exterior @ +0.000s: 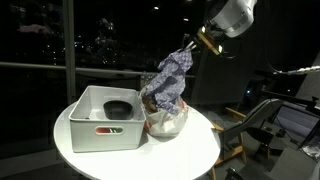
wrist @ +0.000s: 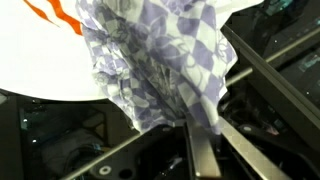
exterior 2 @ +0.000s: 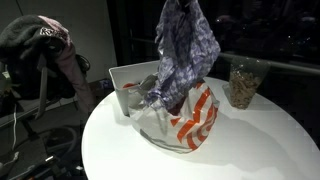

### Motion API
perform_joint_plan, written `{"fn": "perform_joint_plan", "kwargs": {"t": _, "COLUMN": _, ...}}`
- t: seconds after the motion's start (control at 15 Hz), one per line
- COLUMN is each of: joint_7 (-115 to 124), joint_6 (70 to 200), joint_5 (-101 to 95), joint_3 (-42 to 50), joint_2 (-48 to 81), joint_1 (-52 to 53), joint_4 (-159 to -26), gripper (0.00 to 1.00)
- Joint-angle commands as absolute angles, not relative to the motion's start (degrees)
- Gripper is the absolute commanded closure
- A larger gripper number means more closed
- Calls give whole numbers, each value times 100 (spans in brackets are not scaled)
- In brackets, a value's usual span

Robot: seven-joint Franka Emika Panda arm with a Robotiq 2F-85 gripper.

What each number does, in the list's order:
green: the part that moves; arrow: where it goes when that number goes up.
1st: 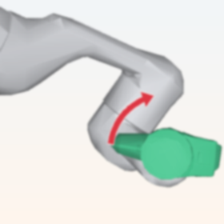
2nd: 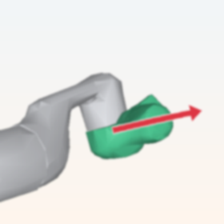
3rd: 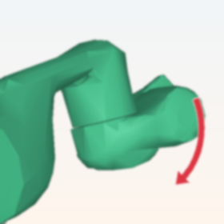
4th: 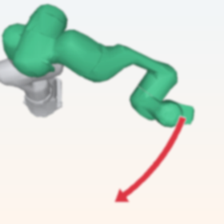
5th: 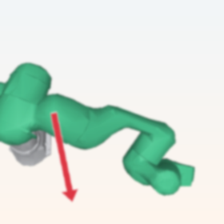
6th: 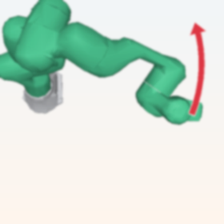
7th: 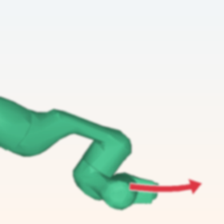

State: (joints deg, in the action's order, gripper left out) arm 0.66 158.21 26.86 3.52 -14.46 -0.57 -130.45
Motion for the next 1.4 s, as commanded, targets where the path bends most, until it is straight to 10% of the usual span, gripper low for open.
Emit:
{"fn": "perform_joint_plan", "kwargs": {"t": 0.0, "joint_7": 606, "joint_6": 15604, "joint_5": 1899, "joint_3": 144, "joint_2": -1706, "joint_1": -159, "joint_4": -13454, "gripper": 98}}
{"fn": "perform_joint_plan", "kwargs": {"t": 1.33, "joint_7": 969, "joint_6": 11388, "joint_5": 403, "joint_3": -232, "joint_2": 1716, "joint_1": 263, "joint_4": -10805, "gripper": 98}}
